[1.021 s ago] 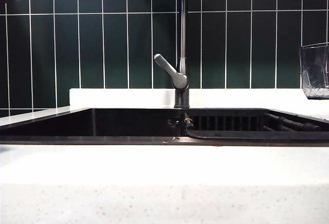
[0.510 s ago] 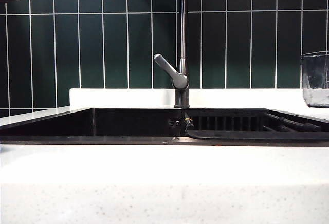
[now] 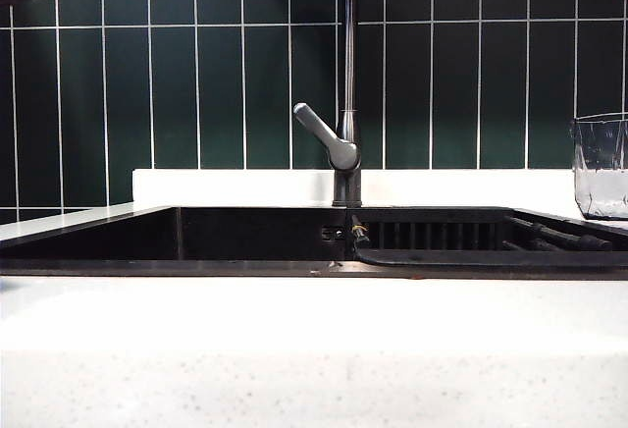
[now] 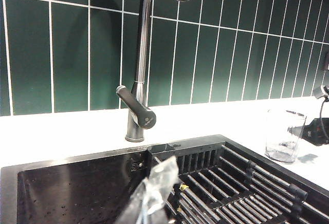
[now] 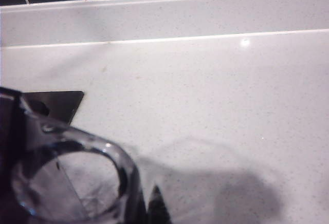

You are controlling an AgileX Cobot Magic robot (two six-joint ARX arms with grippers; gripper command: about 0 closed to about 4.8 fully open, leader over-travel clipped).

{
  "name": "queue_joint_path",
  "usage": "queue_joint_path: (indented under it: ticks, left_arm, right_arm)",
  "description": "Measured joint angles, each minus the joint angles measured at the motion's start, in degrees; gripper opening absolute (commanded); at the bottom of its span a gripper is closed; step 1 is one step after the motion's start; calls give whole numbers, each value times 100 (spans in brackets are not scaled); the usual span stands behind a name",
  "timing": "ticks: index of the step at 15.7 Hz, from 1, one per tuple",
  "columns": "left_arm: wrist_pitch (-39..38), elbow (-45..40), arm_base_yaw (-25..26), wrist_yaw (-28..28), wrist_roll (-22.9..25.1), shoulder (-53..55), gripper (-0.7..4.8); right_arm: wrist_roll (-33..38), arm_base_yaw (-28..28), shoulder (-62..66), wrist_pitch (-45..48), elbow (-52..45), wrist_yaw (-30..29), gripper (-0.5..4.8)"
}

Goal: Pick up the mug next to the sink, go to the faucet to get some water, pour the water into the sink, and finally put the mug back to its place.

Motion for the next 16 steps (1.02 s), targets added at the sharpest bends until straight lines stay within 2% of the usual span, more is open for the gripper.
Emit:
queue_joint_path:
  ticks: [6, 16]
  left_arm:
    - [0, 0, 0, 2, 0, 0, -6]
    - [-2, 0, 0, 122, 0, 2, -6]
  right_arm:
    - [-2, -201, 0, 2, 7, -20, -7]
    - [-35, -199, 17, -131, -2, -136, 1]
